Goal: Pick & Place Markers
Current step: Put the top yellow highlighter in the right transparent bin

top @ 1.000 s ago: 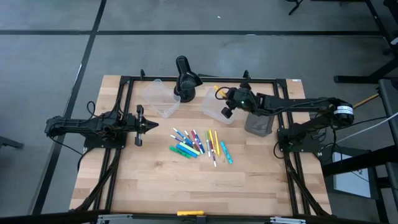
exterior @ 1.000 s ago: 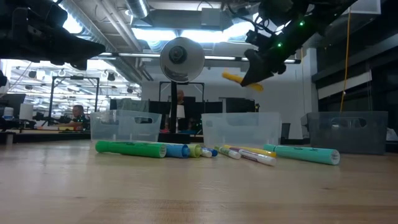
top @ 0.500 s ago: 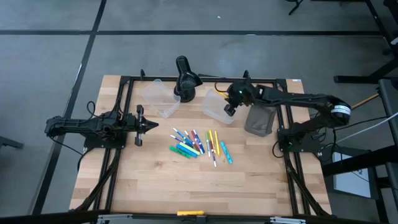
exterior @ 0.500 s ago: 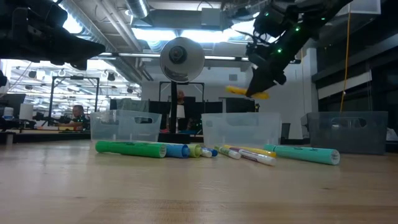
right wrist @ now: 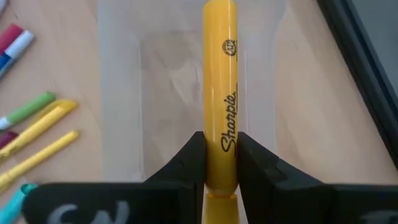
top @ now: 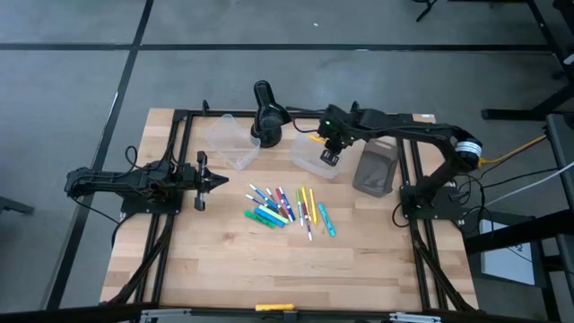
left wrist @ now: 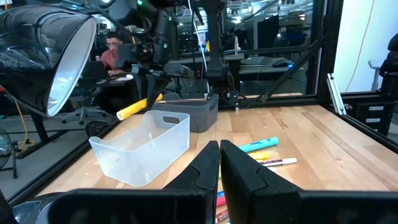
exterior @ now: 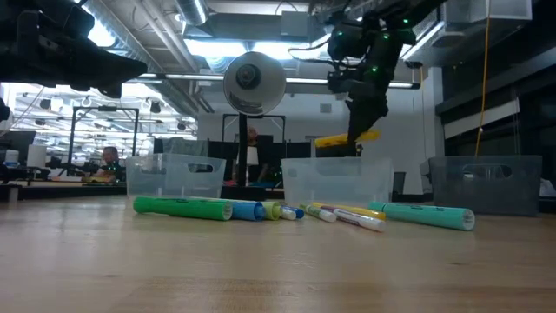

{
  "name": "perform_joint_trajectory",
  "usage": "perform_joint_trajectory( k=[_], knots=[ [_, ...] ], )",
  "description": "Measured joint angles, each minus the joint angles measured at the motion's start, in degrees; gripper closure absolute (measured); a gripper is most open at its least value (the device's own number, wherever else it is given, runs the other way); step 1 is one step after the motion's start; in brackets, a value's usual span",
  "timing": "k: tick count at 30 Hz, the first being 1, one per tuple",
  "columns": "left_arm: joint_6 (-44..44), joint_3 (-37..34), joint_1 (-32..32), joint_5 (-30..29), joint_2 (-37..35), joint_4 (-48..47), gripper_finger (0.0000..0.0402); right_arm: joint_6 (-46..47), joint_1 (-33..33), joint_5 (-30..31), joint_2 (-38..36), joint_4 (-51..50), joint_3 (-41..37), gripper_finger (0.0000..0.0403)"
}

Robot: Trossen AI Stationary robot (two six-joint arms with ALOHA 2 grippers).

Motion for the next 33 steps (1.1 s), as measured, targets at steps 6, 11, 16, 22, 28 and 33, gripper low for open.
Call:
perform_joint_trajectory(
  k=[6,11,16,22,28,33],
  knots=[
    [0.0,0.0,0.0,0.0,0.0,0.0,0.0392,-2.1,-0.2,-0.3,3.9,-1.8,2.7,0.0335],
    [0.0,0.0,0.0,0.0,0.0,0.0,0.0392,-2.6,-1.0,-1.8,6.5,-2.0,2.7,0.0335],
    [0.0,0.0,0.0,0.0,0.0,0.0,0.0391,-3.0,-1.8,-1.8,9.2,-2.0,2.7,0.0335],
    [0.0,0.0,0.0,0.0,0.0,0.0,0.0393,-3.1,-2.3,-1.7,11.0,-2.1,2.7,0.0335],
    [0.0,0.0,0.0,0.0,0.0,0.0,0.0389,-3.1,-2.6,-1.7,12.3,-2.0,2.7,0.0335],
    [0.0,0.0,0.0,0.0,0.0,0.0,0.0391,-3.1,-2.8,-1.7,13.1,-1.7,2.7,0.0335]
  ],
)
